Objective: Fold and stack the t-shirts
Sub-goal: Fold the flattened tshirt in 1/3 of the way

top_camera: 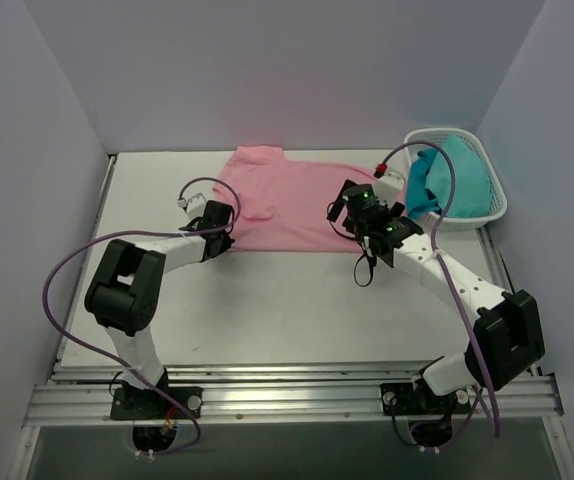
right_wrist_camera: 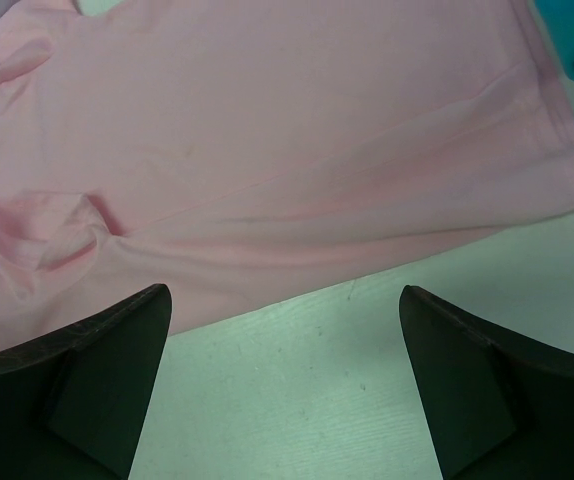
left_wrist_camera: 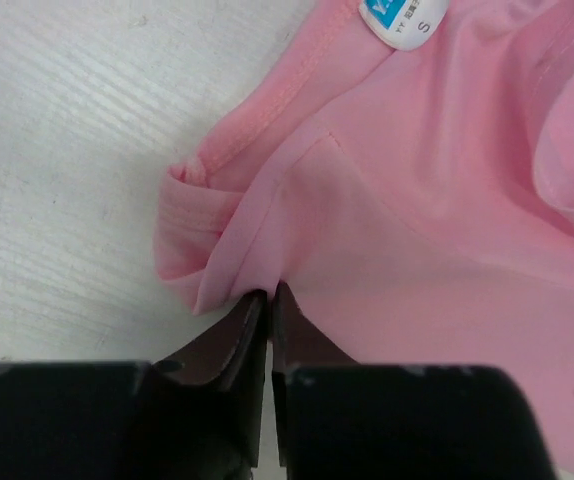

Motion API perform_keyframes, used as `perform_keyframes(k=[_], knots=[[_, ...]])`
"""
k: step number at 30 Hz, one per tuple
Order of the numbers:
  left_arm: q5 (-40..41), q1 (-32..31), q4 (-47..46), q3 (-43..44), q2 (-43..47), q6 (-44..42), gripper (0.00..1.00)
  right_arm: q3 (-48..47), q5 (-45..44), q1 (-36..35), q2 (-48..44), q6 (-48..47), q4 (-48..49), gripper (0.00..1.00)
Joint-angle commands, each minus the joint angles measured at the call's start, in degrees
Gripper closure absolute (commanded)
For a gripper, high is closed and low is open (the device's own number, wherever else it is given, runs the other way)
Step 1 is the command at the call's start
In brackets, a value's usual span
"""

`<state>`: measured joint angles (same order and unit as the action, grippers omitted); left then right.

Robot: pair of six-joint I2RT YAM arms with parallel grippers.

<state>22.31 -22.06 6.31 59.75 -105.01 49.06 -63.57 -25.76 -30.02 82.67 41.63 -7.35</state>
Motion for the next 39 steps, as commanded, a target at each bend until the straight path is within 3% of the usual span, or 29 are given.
perform_keyframes(k=[1, 2, 8, 19, 22, 23, 25, 26, 30, 34, 39], knots=[[1.8, -0.1, 1.7, 2.8, -2.6, 1.8, 0.9, 1.1, -1.8, 0.4, -3.3, -1.0, -0.3, 0.07], [1.9, 0.0, 2.4, 3.0, -2.8, 2.1, 0.97, 1.4, -1.8, 0.4, -3.7, -1.1, -0.3, 0.07], [4.0, -0.3, 4.7, -1.2, 3.0, 2.6, 0.98, 2.4, -2.1, 0.5, -6.0, -1.4, -0.3, 0.07], [12.1, -0.1, 18.1, -10.0, 29.8, 2.4, 0.95, 2.9, -0.2, 0.3, -7.1, -1.3, 0.7, 0.07], [12.0, 0.0, 19.7, -11.0, 33.8, 1.0, 0.44, 2.9, 0.1, 0.0, -7.1, -1.3, 0.7, 0.07], [11.7, 0.0, 20.1, -10.9, 34.5, 0.9, 0.13, 2.8, 0.1, 0.0, -7.0, -1.3, 0.7, 0.07], [11.7, 0.0, 22.5, -9.5, 35.3, 0.8, 0.02, 2.7, -0.1, 0.0, -7.1, -1.3, 0.4, 0.07], [11.7, 0.0, 23.4, -8.8, 35.6, 0.9, 0.06, 2.5, -0.3, 0.0, -7.2, -1.4, 0.3, 0.07], [11.4, -0.1, 23.7, -7.9, 37.2, 0.5, 0.06, 2.7, -0.6, 0.0, -7.6, -1.5, 0.4, 0.07], [10.3, 0.1, 18.3, -8.0, 35.9, -1.7, 0.06, 2.5, -0.2, 0.0, -7.1, -1.5, 0.8, 0.07], [7.7, 3.0, 13.0, 0.4, 24.0, -7.6, 0.06, -1.3, 0.6, 0.8, -1.2, -2.7, 4.4, 0.03]])
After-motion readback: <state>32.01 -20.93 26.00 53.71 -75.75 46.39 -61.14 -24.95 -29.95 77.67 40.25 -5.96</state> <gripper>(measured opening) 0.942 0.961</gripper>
